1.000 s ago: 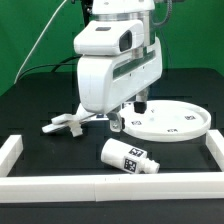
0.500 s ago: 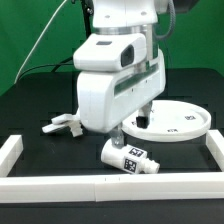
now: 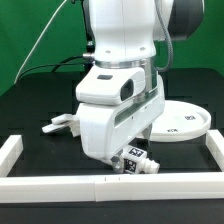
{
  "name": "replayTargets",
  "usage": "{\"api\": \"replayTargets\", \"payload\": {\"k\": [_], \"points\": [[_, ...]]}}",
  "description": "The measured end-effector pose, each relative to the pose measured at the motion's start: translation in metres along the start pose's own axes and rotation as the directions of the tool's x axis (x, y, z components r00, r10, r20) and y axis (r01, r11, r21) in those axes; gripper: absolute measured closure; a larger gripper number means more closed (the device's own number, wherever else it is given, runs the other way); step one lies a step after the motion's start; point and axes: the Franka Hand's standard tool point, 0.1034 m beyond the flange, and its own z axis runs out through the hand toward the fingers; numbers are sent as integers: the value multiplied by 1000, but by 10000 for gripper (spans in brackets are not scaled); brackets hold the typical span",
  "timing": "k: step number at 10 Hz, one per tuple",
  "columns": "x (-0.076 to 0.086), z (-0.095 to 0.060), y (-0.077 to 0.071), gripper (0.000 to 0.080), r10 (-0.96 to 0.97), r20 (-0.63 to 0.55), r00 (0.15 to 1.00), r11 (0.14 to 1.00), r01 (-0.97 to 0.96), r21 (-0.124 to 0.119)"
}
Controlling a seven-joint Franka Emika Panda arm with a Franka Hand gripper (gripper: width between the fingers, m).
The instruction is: Assemble round table
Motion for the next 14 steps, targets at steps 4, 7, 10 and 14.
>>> {"api": "replayTargets", "payload": {"k": [4, 7, 10, 14], "points": [[0, 0, 0, 445, 0, 0, 1000, 1000, 0, 0], [-1, -9, -1, 489, -61, 4, 998, 998, 61, -21], [-11, -58, -21, 489, -246, 35, 969, 966, 248, -69], [-12, -55, -21, 487, -246, 36, 969, 967, 248, -66]]}}
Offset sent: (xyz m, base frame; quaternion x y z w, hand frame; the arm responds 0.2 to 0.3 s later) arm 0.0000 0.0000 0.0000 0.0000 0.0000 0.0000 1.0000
